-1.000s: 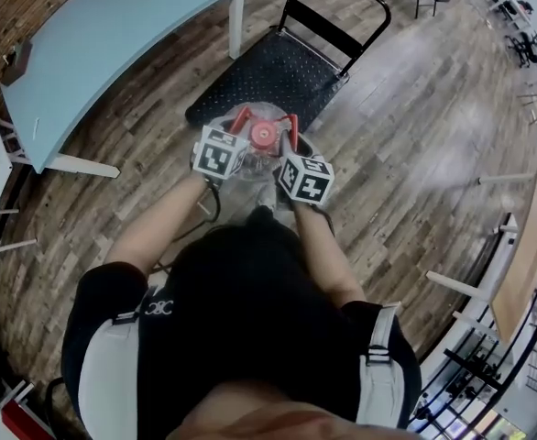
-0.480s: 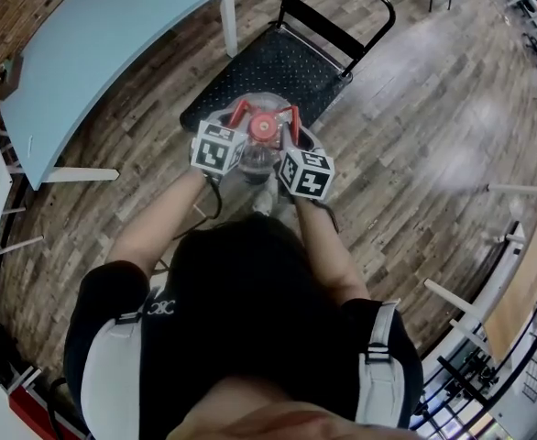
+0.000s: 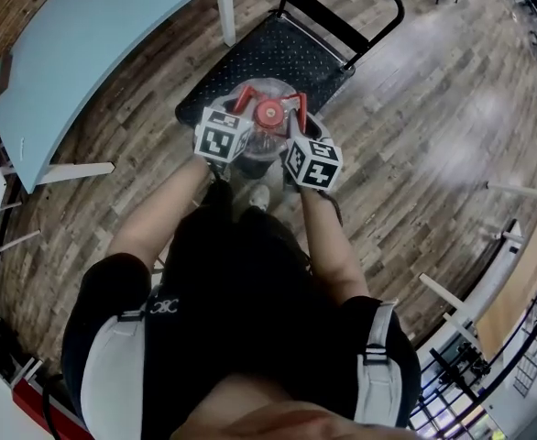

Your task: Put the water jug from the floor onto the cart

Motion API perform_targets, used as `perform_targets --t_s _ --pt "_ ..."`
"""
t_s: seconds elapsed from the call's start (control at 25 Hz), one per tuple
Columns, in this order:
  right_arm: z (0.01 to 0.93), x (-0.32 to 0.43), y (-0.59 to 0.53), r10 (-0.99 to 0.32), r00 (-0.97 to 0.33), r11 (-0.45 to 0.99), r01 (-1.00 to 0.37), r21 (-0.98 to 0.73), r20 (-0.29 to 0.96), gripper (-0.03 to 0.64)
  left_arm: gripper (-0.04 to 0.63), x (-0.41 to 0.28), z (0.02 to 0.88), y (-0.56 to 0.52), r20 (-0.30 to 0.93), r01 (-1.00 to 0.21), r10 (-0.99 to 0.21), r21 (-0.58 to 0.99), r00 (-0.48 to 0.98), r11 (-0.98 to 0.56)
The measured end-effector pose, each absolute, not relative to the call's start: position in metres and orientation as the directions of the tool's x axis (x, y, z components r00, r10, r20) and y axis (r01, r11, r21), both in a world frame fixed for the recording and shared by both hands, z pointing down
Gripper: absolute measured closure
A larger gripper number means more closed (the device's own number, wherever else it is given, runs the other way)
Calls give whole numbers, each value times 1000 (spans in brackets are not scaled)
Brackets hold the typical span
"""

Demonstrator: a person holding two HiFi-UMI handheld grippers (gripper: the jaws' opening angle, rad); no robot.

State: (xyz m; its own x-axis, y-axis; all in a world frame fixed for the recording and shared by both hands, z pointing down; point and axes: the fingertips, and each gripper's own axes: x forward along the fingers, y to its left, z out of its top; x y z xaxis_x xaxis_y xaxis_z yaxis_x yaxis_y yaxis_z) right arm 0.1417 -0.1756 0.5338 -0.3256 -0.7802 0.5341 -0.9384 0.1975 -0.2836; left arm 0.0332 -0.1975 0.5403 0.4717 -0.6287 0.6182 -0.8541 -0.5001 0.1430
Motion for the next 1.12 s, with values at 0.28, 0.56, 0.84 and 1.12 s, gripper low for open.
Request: perform_targets --t_s 0.28,0.56,0.84,1.12 --pt "552 145 -201 -791 -263 132 -955 -265 553 552 594 35 562 -229 635 -816 -579 147 512 -560" --pt "571 146 -237 -788 -212 86 -967 -238 578 552 588 36 582 -271 642 -765 -523 159 560 -624" --pt "595 147 -274 -780 -184 42 -969 -244 598 552 588 38 598 -311 655 -761 -509 161 559 -629" --pt "623 144 -304 -761 -146 -8 -972 -235 632 553 582 33 627 -342 688 -753 -493 118 532 -647"
